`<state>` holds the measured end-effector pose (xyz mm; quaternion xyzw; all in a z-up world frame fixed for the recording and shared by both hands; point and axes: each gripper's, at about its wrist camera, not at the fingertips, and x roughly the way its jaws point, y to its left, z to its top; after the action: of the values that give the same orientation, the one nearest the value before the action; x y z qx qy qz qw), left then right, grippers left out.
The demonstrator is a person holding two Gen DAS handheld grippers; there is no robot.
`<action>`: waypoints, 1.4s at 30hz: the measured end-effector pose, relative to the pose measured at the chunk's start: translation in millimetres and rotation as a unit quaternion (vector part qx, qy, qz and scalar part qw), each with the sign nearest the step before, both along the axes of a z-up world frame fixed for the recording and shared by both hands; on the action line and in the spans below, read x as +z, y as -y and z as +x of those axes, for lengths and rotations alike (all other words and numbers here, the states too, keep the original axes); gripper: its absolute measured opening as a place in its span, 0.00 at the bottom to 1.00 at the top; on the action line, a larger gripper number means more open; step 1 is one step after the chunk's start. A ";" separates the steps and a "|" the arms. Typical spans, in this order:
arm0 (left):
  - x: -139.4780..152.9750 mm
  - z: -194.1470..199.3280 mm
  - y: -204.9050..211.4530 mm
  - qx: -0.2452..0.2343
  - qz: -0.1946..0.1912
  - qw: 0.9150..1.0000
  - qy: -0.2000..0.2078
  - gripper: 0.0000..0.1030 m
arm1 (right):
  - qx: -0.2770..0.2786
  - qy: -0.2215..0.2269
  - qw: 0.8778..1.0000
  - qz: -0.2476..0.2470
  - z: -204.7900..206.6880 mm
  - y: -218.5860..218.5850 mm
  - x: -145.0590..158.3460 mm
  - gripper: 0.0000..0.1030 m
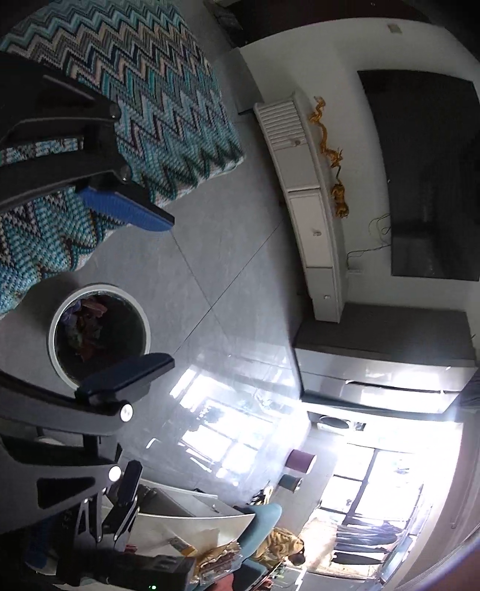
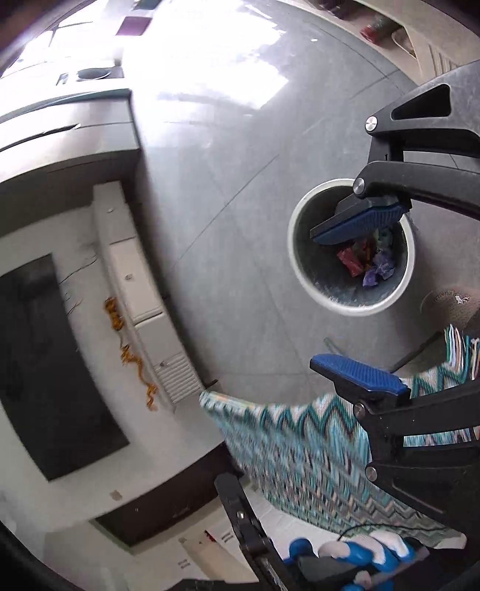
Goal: Collect trash
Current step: 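Move both open tools back over the now empty rug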
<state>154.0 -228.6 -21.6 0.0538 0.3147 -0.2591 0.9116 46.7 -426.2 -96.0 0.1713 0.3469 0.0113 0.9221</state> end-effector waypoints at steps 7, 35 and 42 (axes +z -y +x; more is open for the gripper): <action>66.4 -43.0 -78.9 0.079 -0.016 0.993 0.081 0.72 | 0.069 0.079 0.994 -0.024 -37.9 -62.8 73.5 0.68; 36.1 -68.7 -281.8 0.299 0.027 0.947 0.110 0.95 | 0.206 0.078 0.975 -0.012 28.0 -274.2 76.6 0.83; 10.9 -48.7 -262.7 0.292 0.042 0.950 0.104 1.00 | 0.181 0.071 0.980 -0.027 51.2 -269.9 55.4 0.99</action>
<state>105.3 34.1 -10.7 0.0247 0.2312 0.0388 0.9718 97.9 -156.3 -40.6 0.0792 0.3060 0.1811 0.9313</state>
